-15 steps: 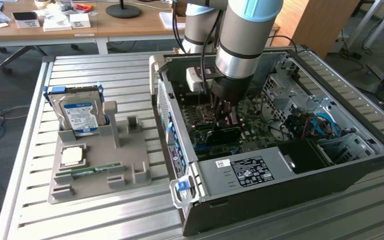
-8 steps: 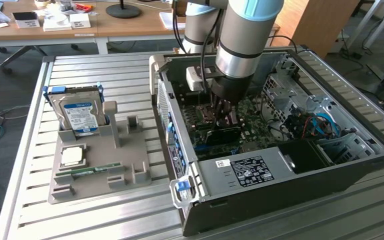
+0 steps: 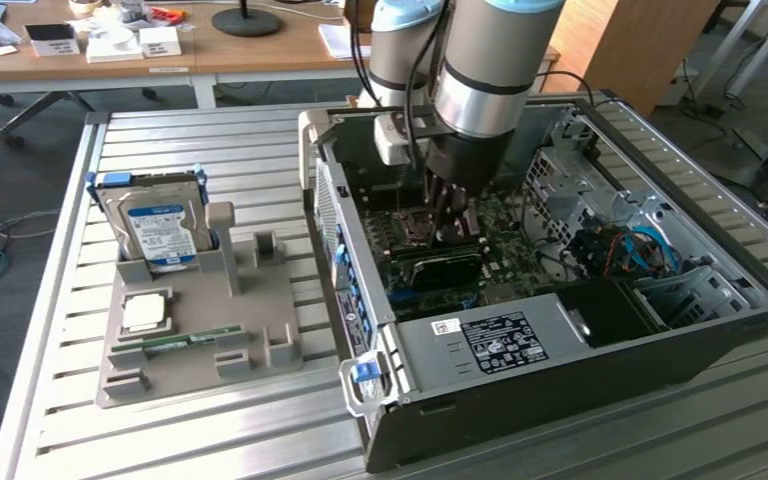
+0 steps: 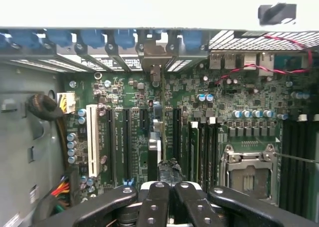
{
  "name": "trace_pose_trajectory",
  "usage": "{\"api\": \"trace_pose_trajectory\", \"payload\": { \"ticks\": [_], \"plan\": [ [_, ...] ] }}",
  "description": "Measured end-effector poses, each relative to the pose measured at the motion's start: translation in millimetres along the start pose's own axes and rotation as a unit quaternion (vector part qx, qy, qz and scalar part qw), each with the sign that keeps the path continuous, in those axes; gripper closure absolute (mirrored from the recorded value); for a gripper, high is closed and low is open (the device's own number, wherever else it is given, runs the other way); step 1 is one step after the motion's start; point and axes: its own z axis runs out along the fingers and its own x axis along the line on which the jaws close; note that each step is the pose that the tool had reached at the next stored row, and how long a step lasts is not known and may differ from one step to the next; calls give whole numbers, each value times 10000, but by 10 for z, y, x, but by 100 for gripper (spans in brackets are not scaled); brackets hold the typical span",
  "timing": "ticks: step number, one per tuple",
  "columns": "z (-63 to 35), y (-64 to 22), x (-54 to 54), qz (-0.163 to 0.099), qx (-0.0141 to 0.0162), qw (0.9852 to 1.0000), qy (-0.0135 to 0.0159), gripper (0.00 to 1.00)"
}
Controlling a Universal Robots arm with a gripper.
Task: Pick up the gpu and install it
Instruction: 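Press down on the gpu until it lock into place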
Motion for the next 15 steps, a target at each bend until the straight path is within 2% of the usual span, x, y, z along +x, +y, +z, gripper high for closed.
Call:
{"api": "trace_pose_trajectory", "payload": {
  "ticks": [12,15],
  "plan": [
    [-325,-4,-14,0,0,10000,0,89],
    [-373,-4,-16,0,0,10000,0,89]
  ]
}}
